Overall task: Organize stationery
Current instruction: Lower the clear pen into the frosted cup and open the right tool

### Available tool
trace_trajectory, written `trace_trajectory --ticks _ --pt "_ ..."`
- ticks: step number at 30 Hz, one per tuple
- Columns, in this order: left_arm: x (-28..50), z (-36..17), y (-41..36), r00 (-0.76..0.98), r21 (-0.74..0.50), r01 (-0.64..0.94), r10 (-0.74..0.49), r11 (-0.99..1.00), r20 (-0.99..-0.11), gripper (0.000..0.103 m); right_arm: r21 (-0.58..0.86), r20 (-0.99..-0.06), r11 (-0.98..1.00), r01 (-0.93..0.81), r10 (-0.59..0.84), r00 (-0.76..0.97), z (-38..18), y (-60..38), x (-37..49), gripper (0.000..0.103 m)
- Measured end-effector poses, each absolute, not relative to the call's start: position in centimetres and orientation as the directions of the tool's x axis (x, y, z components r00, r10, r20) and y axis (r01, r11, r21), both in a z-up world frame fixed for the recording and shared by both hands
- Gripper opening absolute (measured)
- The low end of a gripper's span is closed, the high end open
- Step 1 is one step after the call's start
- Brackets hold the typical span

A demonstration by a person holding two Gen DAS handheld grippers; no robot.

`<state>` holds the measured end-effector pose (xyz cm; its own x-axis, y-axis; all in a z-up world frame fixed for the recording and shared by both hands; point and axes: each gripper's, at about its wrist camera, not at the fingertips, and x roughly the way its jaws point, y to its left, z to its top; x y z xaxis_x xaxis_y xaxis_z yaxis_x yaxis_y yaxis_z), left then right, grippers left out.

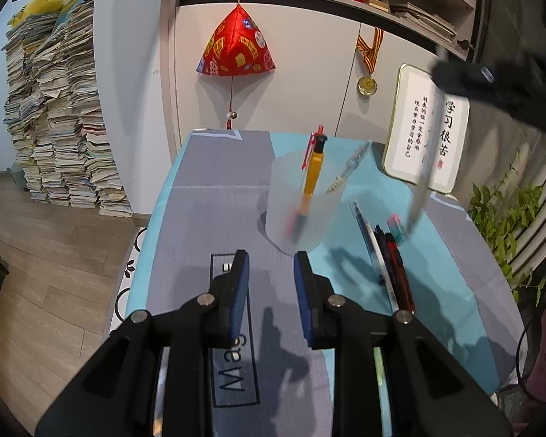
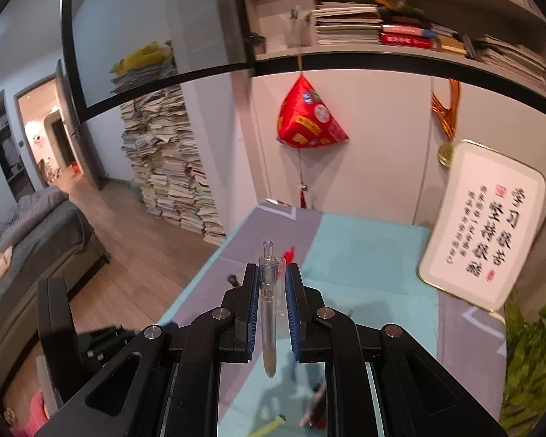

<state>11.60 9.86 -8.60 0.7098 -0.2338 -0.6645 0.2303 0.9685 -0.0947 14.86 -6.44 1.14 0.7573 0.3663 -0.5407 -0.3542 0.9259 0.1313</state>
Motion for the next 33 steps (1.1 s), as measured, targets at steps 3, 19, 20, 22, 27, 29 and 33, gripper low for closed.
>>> trace_trajectory --ticks 3,19,20,22,27,29,33 --pt "11.3 -9.0 9.8 0.704 -0.089 0.238 -0.235 0.967 -0.670 0.023 0.132 -0.533 0.929 -0.347 0.362 0.765 1.4 -5.9 15.6 0.015" --pt "11.3 -9.9 9.8 0.682 -0.082 0.258 -0.242 0.963 -0.690 0.023 0.049 -0.471 0.953 -0.300 0.287 0.834 1.2 -2.1 20.2 0.015" --pt "11.3 -9.9 9.8 0.681 -0.082 0.258 -0.242 0.963 -0.692 0.023 0.049 -0.481 0.953 -0.298 0.284 0.829 0.9 -2.0 20.5 0.015" --pt "11.4 -10.1 9.9 0.678 -0.083 0.256 -0.240 0.963 -0.695 0.023 0.066 -0.505 0.953 -0.297 0.289 0.813 -0.1 -2.1 21.4 0.015" --pt "11.6 -10.4 10.1 0.671 -0.090 0.252 -0.241 0.964 -0.702 0.023 0.080 -0.534 0.959 -0.273 0.272 0.800 -1.7 -2.8 22.4 0.015" --pt "11.7 -10.5 10.0 0.669 -0.092 0.253 -0.243 0.963 -0.703 0.023 0.087 -0.544 0.961 -0.261 0.266 0.796 -2.2 -3.1 22.7 0.015" --pt "11.9 -10.8 9.8 0.658 -0.101 0.257 -0.251 0.961 -0.709 0.023 0.111 -0.564 0.964 -0.243 0.263 0.783 -3.3 -3.6 23.1 0.015"
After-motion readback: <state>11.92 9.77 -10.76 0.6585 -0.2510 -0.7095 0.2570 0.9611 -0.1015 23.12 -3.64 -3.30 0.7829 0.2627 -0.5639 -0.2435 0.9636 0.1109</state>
